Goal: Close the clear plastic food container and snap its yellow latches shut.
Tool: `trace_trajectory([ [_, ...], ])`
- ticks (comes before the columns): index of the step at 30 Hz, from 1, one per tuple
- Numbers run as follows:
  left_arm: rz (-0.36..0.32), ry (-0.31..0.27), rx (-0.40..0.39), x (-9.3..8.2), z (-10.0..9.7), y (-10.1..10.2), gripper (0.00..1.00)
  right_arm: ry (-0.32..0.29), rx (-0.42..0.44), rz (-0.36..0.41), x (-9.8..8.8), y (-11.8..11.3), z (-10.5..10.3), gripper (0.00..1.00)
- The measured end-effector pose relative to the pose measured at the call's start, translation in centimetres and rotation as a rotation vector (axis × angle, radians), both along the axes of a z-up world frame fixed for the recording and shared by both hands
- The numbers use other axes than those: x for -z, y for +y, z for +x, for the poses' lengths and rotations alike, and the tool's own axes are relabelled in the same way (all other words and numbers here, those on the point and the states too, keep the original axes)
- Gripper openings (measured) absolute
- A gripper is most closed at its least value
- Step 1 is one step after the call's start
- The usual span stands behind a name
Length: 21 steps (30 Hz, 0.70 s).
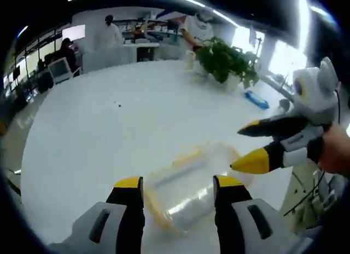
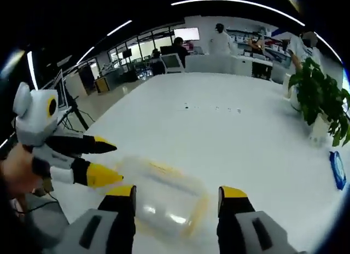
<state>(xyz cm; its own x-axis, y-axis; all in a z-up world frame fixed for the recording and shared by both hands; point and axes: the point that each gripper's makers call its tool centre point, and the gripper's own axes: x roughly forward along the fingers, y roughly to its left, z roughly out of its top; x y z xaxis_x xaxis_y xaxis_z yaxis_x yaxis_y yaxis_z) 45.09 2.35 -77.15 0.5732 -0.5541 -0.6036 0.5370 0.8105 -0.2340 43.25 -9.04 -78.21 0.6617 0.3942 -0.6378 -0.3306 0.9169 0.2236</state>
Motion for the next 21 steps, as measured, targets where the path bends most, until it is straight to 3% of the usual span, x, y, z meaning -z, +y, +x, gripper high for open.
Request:
trace_trajectory([
  [3, -0.065, 0.013, -0.056, 0.6, -0.2, 0.7, 0.47, 0.021, 0.04, 0.075, 0.7, -0.3, -0.5, 0.61],
  [5, -0.059, 0.032, -0.053, 1.3, -0.7, 0.9, 0.47, 0.043, 0.061, 0.086, 1.4, -0.8, -0.7, 0.61],
  [11, -0.054, 0.047, -0.087, 1.8, -0.6, 1.5, 0.46, 0.071, 0.017, 0.055, 1.5, -0.6, -0.6, 0.59],
  [14, -0.052, 0.067, -0.113, 2.6, -0.9, 1.9, 0.48, 0.094, 0.031, 0.089, 1.8, -0.3, -0.7, 0.59],
  [18, -0.069, 0.115, -0.107, 3.8, -1.5, 0.9, 0.52, 0.132, 0.029, 0.134, 2.8, 0.9, -0.9, 0.57],
  [21, -0.077, 0.145, -0.114, 4.4, -1.6, 0.7, 0.51, 0.156, 0.036, 0.104, 3.5, 1.1, -0.9, 0.58],
])
